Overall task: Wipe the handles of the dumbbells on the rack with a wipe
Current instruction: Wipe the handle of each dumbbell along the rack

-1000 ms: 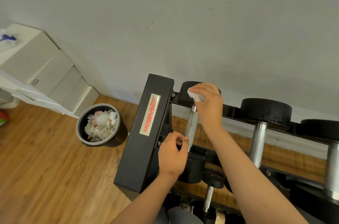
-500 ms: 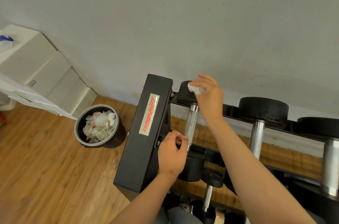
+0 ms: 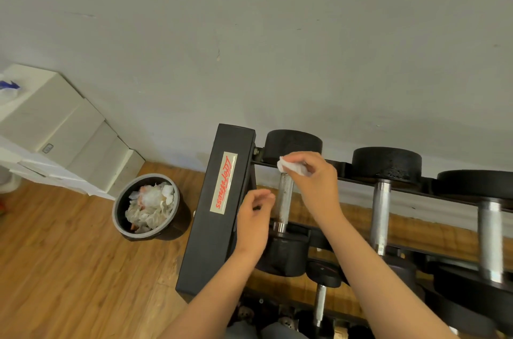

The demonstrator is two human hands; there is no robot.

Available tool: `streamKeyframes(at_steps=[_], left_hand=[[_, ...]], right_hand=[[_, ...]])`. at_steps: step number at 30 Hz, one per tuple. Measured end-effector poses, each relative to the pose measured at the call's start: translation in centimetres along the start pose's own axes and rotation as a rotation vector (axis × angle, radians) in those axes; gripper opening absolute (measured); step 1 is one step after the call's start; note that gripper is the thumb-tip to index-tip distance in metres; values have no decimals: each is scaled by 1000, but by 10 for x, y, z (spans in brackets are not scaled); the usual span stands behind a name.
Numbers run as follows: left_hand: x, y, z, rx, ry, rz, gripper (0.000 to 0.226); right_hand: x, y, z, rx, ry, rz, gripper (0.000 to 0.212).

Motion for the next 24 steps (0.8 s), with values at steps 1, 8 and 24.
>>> streamKeyframes(at_steps=[1, 8, 24], left_hand=[[-1, -1, -12, -2, 71, -1, 11], [0, 1, -61, 17, 318, 171, 52], [16, -6, -68, -73, 410, 38, 45]], right_hand=[[0, 3, 1, 0, 3, -9, 35], [10, 20, 12, -86, 27, -43, 26], [18, 35, 28, -51, -9, -91, 42]])
Point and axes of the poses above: each hand's wrist, its own y-axis away from the middle knuckle, its own x-axis out of the palm, z = x × y, the point moved 1 cm from there along -y, towards the middle knuckle, and after that the axes turned 4 degrees about y, right-handed, at the moved point
